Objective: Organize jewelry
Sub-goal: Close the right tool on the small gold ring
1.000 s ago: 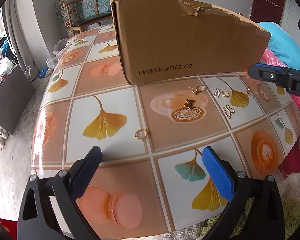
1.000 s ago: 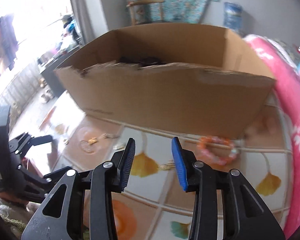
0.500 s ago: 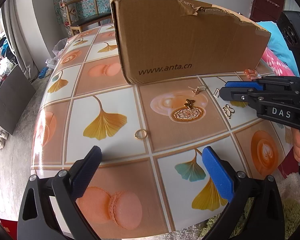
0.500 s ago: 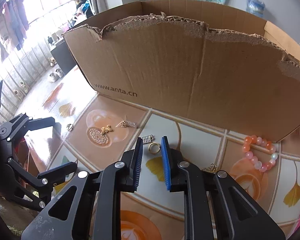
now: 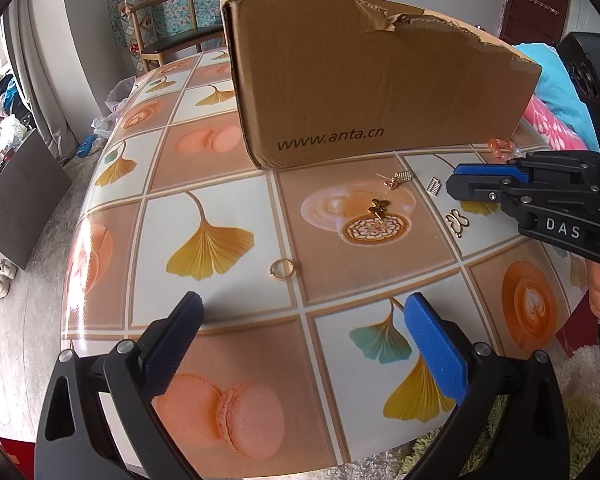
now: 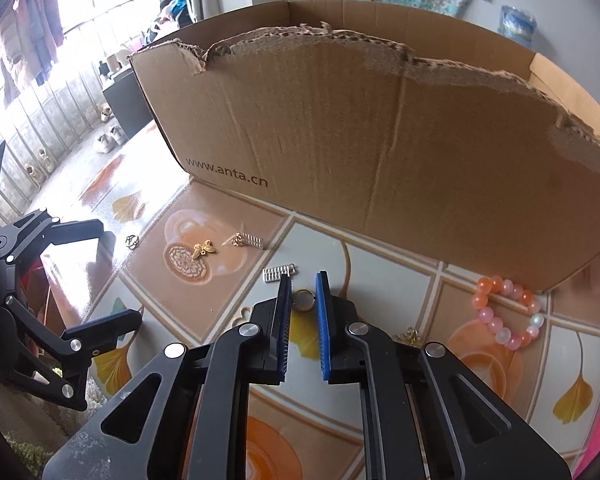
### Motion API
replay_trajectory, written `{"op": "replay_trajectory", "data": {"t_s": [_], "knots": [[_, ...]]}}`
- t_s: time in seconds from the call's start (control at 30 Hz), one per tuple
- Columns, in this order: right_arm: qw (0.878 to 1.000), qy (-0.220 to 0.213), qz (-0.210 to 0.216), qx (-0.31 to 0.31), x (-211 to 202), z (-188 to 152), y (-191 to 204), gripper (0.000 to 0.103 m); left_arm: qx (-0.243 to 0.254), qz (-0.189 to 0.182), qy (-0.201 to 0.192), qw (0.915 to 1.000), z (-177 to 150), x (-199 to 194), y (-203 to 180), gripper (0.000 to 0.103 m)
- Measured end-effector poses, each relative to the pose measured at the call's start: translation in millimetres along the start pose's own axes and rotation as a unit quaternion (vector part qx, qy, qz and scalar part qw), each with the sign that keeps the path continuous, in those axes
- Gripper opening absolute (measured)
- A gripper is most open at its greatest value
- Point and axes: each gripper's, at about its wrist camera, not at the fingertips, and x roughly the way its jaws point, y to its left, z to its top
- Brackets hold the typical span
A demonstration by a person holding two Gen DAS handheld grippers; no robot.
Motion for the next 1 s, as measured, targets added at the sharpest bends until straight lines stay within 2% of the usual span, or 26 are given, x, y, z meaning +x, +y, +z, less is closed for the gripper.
{"op": "replay_trajectory", "data": {"t_s": [0.23, 0.4, 0.53, 0.6, 0.67, 0.73, 0.87, 1.0], "knots": [[1.0, 0.008, 0.0, 0.02, -11.4, -14.3, -8.1, 0.01, -0.003, 0.001, -0.003, 1.0, 0.4, -2.2, 2.0, 0.099], [0.999, 0.009, 0.004, 0.036, -15.5, -22.2, -12.1, 0.01, -0.043, -0.019, -0.035, 0.9983, 5.9, -13.0, 19.8, 0.097], [0.999, 0.006, 0.01, 0.046, -16.6, -24.7, -16.0, 0.01, -0.037, -0.016, -0.055, 0.9976, 16.0, -18.4, 24.7, 0.082], [0.999, 0.004, 0.014, 0.051, -16.4, -27.3, -18.5, 0.01, -0.031, -0.021, -0.048, 0.9982, 18.5, -15.7, 23.0, 0.072], [0.998, 0.002, 0.017, 0.054, -22.5, -29.4, -22.0, 0.01, -0.024, -0.029, -0.039, 0.9985, 18.7, -12.8, 21.7, 0.057], [0.998, 0.0, 0.017, 0.056, -27.8, -31.2, -24.9, 0.01, -0.022, -0.033, -0.032, 0.9987, 18.7, -10.0, 20.9, 0.051], [0.998, -0.002, 0.018, 0.06, -30.9, -32.1, -26.6, 0.01, -0.03, -0.04, -0.014, 0.9987, 17.8, -1.7, 22.9, 0.03], [0.998, -0.004, 0.02, 0.063, -32.6, -33.2, -28.7, 0.01, -0.032, -0.033, -0.014, 0.9988, 17.5, -0.5, 23.4, 0.027]]}}
